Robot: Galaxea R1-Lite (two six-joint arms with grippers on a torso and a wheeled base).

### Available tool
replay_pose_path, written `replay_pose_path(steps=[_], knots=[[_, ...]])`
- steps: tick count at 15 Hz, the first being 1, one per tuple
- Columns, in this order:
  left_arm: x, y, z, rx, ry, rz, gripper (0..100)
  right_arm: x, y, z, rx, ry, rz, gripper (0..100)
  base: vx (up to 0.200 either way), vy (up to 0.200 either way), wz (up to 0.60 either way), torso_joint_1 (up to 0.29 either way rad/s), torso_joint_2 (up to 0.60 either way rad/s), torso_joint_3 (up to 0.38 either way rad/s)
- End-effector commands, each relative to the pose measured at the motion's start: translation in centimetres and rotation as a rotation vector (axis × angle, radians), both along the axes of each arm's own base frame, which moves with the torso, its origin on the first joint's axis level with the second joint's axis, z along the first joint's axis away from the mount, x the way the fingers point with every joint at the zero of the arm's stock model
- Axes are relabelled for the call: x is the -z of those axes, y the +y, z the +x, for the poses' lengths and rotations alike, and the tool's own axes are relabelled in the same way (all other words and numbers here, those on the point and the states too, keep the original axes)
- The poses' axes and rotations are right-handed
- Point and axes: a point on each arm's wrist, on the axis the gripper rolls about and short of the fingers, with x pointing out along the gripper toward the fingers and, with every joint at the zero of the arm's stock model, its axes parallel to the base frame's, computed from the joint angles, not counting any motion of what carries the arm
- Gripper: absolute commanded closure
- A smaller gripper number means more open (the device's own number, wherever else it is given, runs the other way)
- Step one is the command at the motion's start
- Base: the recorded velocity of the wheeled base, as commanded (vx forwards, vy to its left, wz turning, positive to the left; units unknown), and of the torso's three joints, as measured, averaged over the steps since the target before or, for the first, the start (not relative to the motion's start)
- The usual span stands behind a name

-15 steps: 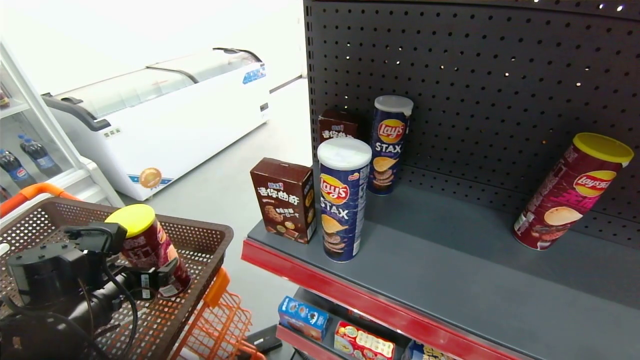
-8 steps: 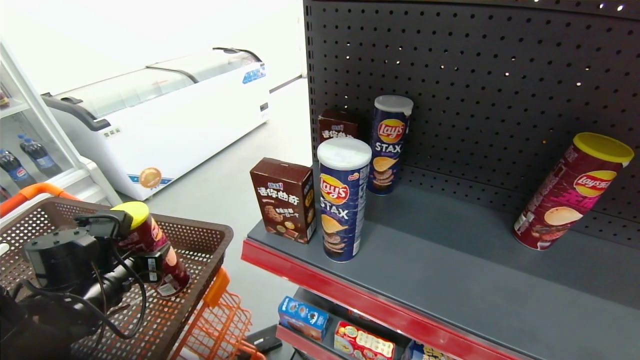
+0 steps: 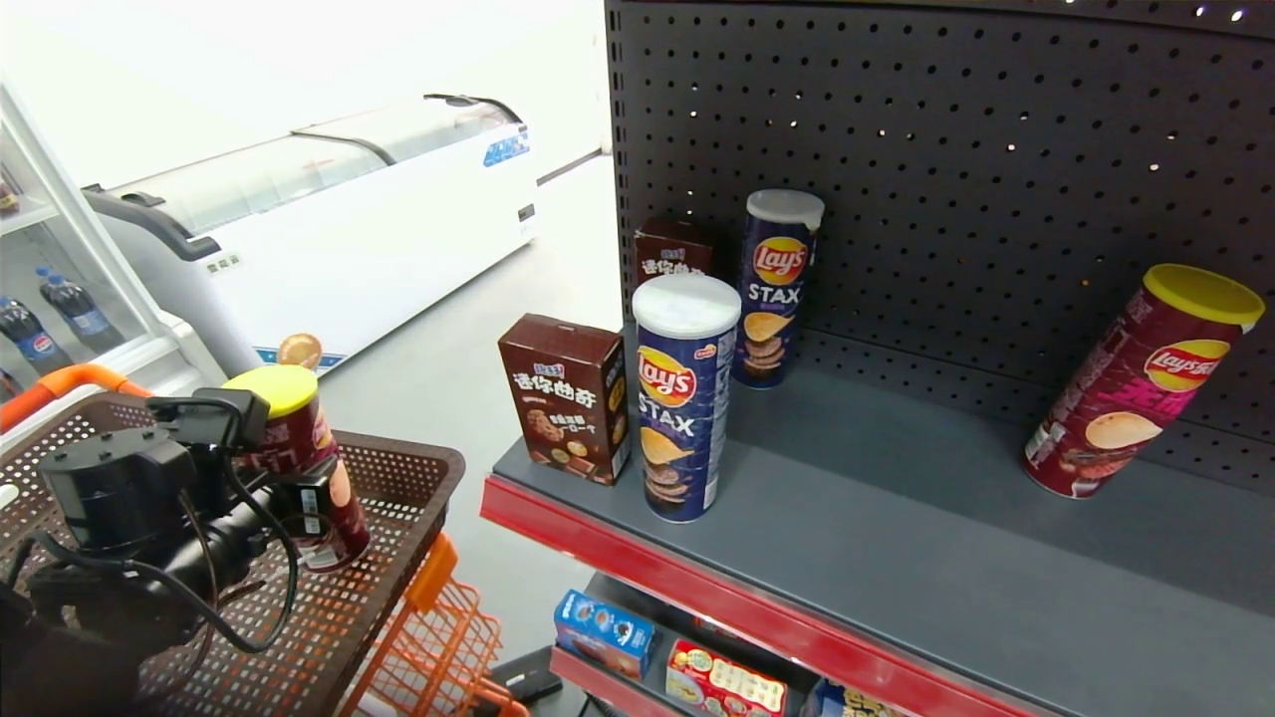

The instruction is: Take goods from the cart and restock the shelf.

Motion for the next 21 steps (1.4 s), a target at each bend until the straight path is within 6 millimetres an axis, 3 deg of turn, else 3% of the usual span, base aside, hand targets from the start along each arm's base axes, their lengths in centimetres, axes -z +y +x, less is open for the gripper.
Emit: replay_pose_path(steps=[1,3,8,13,17,21], knots=[[-4.1,-1.5,-2.2,0.074,-0.110,-0.002,100,0.0,0.0,0.0,0.000,0.000,0.000,0,0.000,0.000,0.00,0.000,0.00,0.000],[-6.8,-3.5,-5.3,0.162,-0.182,-0.009,100,0.0,0.0,0.0,0.000,0.000,0.000,0,0.000,0.000,0.00,0.000,0.00,0.000],[-9.4,-4.9,-8.9,0.262,-0.204,-0.027,100,0.0,0.0,0.0,0.000,0.000,0.000,0,0.000,0.000,0.00,0.000,0.00,0.000],[-9.7,-7.9,-11.4,0.466,-0.189,-0.057,100,0.0,0.0,0.0,0.000,0.001,0.000,0,0.000,0.000,0.00,0.000,0.00,0.000],[-9.0,-9.0,-13.3,0.635,-0.175,-0.079,100,0.0,0.0,0.0,0.000,0.001,0.000,0,0.000,0.000,0.00,0.000,0.00,0.000],[-8.9,-9.5,-13.6,0.677,-0.169,-0.097,100,0.0,0.0,0.0,0.000,0.001,0.000,0,0.000,0.000,0.00,0.000,0.00,0.000]])
